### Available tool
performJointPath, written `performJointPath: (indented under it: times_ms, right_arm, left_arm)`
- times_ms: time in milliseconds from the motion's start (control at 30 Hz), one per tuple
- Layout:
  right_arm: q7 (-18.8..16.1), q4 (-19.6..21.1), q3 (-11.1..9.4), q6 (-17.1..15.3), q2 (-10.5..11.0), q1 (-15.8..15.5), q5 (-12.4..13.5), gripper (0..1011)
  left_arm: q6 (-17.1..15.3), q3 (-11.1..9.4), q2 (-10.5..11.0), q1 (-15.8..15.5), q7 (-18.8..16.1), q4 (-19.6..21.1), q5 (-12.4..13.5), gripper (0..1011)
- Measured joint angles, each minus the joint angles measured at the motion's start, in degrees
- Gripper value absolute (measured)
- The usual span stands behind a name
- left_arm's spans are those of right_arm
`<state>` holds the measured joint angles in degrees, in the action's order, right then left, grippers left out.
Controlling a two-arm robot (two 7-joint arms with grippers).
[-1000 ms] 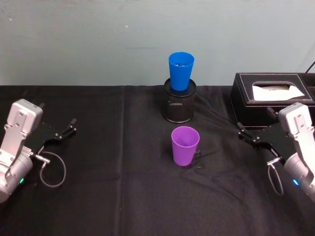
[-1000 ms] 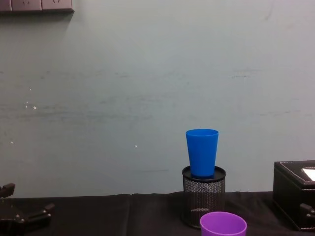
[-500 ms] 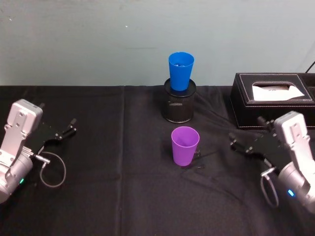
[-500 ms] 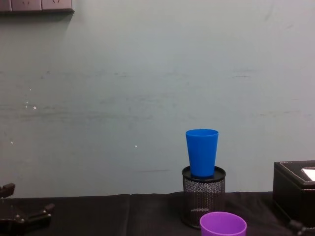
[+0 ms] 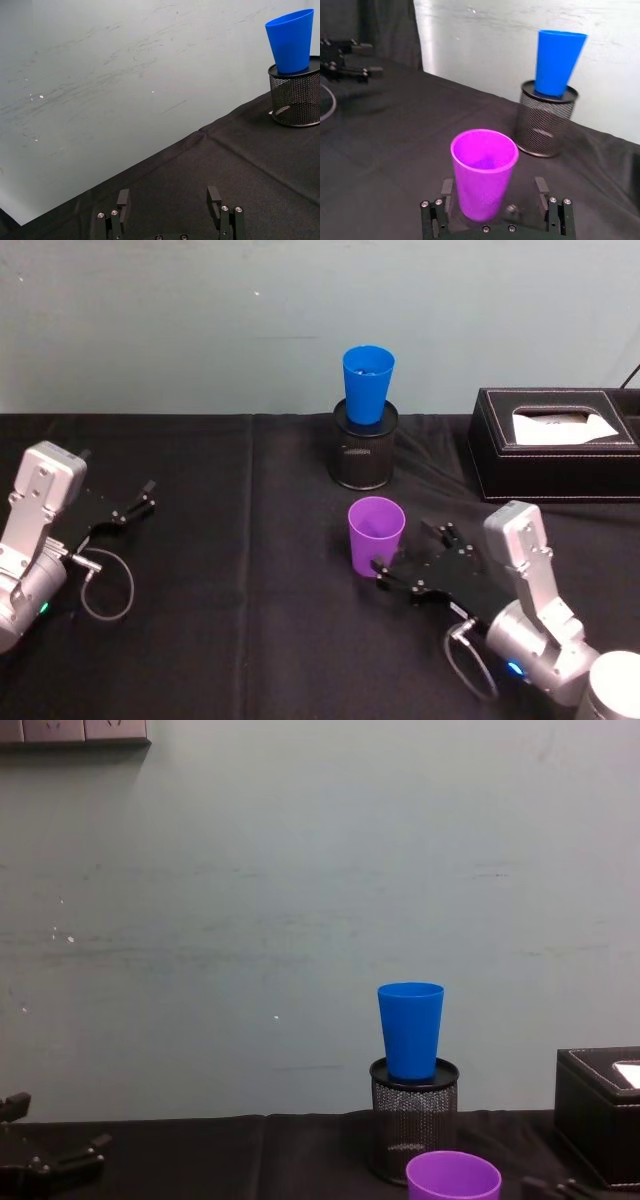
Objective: Pick up one cup with a gripper and tap it against the other cup.
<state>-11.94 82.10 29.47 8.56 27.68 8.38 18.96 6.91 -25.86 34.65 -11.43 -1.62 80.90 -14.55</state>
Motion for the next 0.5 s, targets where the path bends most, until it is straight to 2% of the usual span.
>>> performJointPath:
  times_ms: [267,500]
  right_arm:
    - [-0.77,-3.81,0.11,1.21,-4.15,2.17,-0.97,1003]
    - [-0.57,-6.31,-0.63,2.15,-6.46,3.22,-1.77,1003]
  left_arm:
    - [0.0,0.0,0.0,0.0,0.0,0.0,0.0,1000]
    - [0.0,0.0,0.0,0.0,0.0,0.0,0.0,1000]
